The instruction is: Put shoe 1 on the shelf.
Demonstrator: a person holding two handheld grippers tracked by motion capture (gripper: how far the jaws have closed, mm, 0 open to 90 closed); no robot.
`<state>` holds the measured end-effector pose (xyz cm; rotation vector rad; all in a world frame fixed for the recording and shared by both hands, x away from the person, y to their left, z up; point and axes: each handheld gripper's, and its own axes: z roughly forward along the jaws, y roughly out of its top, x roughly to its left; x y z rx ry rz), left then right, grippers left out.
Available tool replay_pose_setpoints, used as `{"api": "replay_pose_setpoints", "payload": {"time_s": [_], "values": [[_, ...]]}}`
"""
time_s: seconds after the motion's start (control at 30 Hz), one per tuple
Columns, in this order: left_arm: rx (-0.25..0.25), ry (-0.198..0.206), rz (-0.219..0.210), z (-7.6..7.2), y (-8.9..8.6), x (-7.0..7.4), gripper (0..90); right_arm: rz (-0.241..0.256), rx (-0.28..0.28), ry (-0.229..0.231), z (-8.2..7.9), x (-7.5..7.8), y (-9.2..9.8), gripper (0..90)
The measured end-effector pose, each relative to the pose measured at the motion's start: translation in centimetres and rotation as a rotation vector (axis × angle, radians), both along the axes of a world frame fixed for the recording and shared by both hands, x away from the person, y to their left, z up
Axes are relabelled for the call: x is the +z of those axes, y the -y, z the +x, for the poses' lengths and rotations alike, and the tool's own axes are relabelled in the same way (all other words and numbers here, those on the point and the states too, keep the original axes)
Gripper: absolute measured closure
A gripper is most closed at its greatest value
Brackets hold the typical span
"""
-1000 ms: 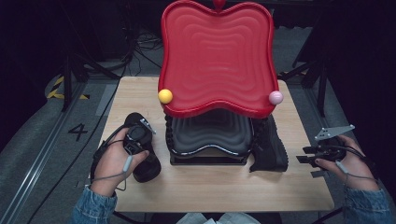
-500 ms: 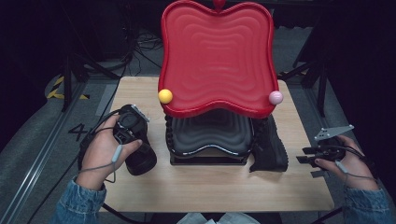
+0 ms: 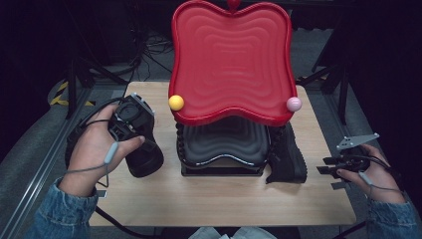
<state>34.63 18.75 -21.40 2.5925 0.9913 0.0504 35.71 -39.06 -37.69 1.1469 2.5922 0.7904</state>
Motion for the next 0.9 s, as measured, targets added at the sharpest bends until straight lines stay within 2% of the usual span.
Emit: {"api": "replay_pose_setpoints", "payload": {"time_s": [0.37,0.43,0.53,0.7,0.77,0.9], "values": [[-0.017,0.054,0.028,-0.8,0.4,3.7,85.9,0.009,-0.001,-0.005,-0.2,0.2,0.3,53.2],[-0.022,0.057,0.027,-0.8,0.4,4.0,86.0,0.011,-0.003,-0.004,-0.2,0.2,0.3,54.1],[-0.031,0.073,0.011,-1.2,0.4,5.5,86.0,0.012,-0.003,-0.005,-0.2,0.2,0.3,54.4],[-0.039,0.091,0.004,-1.4,0.4,6.9,86.0,0.011,-0.002,-0.012,-0.2,0.2,0.3,54.2],[-0.043,0.109,0.01,-1.6,0.5,7.5,85.9,0.01,0.0,-0.013,-0.2,0.2,0.2,54.1],[-0.055,0.132,-0.009,-1.8,0.4,8.3,85.9,0.013,0.003,-0.01,-0.4,0.4,0.2,54.2]]}}
